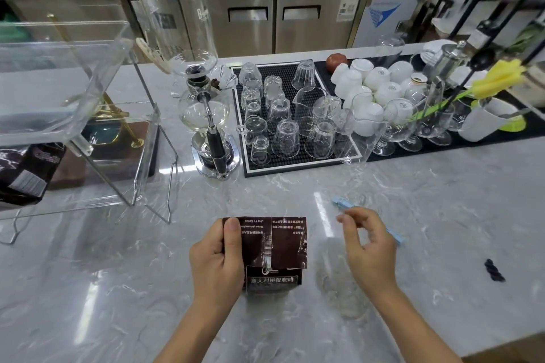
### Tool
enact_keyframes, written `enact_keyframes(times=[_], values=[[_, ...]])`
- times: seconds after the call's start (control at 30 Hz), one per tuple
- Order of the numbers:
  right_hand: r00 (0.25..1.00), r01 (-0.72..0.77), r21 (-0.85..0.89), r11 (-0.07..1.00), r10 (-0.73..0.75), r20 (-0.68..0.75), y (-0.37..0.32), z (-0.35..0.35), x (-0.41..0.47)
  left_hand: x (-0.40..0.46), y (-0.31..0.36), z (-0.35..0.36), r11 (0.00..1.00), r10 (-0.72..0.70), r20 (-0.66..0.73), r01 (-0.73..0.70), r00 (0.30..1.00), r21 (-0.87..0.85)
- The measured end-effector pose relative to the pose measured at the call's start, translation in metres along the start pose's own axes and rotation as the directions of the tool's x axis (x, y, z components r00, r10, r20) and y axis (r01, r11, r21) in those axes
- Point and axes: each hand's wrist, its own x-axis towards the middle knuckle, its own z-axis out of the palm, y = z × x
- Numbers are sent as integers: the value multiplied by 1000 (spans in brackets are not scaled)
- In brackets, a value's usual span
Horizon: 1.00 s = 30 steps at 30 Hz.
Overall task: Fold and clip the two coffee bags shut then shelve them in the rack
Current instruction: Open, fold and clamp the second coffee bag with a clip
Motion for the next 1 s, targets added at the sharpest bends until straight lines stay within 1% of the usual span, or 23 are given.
enact_keyframes(times=[0.07, 0.13, 0.2, 0.3, 0.43, 0.53, 0.67, 0.83, 1.0], values=[[996, -32, -119, 992, 23, -81, 16, -12, 7, 0, 0, 0, 1000, -5, -1, 5, 1000, -8], [993, 6, -290, 957, -40, -113, 32, -22, 14, 0, 0, 1, 1000, -1, 2, 1, 1000, -8], [988, 90, -419, 904, -135, -79, 45, -28, 17, -1, 0, 1, 1000, -2, 4, 2, 1000, -9], [986, 138, -515, 846, -165, -7, 58, -33, 19, -2, -1, 1, 1000, -13, 5, 13, 1000, -4], [991, 134, -538, 832, -120, 60, 68, -35, 18, -2, -3, 0, 1000, -14, 7, 14, 1000, 6], [997, 79, -532, 843, -77, 27, 70, -34, 19, -2, -1, 0, 1000, -7, 12, 7, 1000, 8], [999, 31, -555, 831, -44, -11, 69, -33, 21, -3, -1, -1, 1000, -12, 18, 12, 1000, 4], [1000, 4, -547, 837, -16, -17, 70, -32, 24, -4, -2, -1, 1000, -13, 23, 14, 1000, -12], [998, -58, -507, 860, 66, -2, 68, -32, 27, -5, -1, -2, 1000, -13, 32, 13, 999, -6]])
